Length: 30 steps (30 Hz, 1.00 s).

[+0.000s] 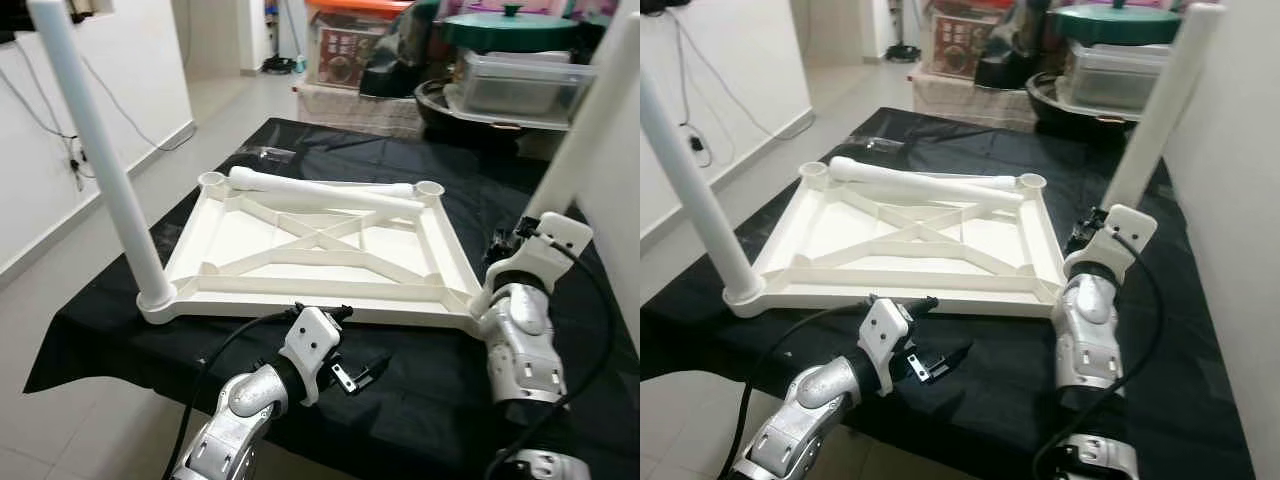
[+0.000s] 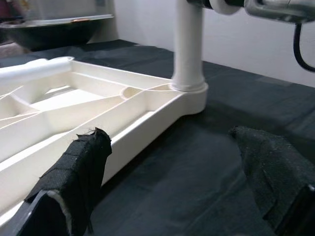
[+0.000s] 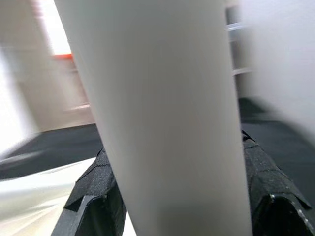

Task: Building children table

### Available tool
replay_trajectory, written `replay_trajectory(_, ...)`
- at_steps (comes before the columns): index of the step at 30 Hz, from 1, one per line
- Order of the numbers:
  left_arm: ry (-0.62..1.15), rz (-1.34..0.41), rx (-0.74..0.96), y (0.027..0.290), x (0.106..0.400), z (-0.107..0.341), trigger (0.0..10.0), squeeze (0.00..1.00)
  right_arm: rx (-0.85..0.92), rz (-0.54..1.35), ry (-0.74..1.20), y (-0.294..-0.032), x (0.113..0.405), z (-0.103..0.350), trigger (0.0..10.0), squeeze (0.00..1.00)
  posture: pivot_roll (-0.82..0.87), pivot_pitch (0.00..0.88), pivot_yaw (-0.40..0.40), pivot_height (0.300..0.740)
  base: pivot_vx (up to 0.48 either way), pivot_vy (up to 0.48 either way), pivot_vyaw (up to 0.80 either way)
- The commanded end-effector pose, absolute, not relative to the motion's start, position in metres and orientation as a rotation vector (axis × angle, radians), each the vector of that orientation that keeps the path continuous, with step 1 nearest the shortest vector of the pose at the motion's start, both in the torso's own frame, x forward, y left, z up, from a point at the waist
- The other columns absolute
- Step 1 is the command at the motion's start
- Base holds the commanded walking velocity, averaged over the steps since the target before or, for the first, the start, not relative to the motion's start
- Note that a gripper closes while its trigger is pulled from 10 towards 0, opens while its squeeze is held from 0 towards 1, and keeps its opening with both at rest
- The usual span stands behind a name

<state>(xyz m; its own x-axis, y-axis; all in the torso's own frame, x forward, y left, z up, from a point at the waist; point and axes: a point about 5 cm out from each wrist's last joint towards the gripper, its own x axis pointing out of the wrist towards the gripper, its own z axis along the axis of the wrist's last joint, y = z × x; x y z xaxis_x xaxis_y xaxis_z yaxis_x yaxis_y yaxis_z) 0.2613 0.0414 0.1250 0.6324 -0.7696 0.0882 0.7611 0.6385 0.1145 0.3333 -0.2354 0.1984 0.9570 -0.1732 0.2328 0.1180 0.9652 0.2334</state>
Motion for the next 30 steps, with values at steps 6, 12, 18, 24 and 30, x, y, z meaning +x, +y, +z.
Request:
replay_trajectory(6,-0.125,-0.892,0.091,0.040,0.260,0.121,10.0,0.00,0.241,0.609,-0.169,-0.211,0.305,0.200,10.0,0.00,0.06,0.000,-0.050,0.740,0.000,0.000,0.00)
replay_trajectory(12,-0.128,-0.888,0.093,0.040,0.261,0.122,10.0,0.00,0.167,0.945,-0.093,-0.198,0.286,0.198,10.0,0.00,0.07,0.000,-0.056,0.740,0.000,0.000,0.00)
replay_trajectory(18,-0.128,-0.887,0.093,0.040,0.261,0.123,10.0,0.00,0.115,1.052,-0.032,-0.179,0.291,0.192,0.0,0.00,0.07,0.000,-0.056,0.740,0.000,0.000,0.00)
replay_trajectory(24,-0.131,-0.886,0.092,0.040,0.261,0.123,10.0,0.00,0.064,0.808,-0.009,-0.182,0.313,0.179,0.0,0.00,0.08,0.000,-0.058,0.740,0.000,0.000,0.00)
replay_trajectory(30,-0.134,-0.883,0.091,0.041,0.261,0.124,10.0,0.00,0.058,0.499,-0.015,-0.202,0.332,0.177,0.0,0.00,0.07,0.000,-0.058,0.740,0.000,0.000,0.00)
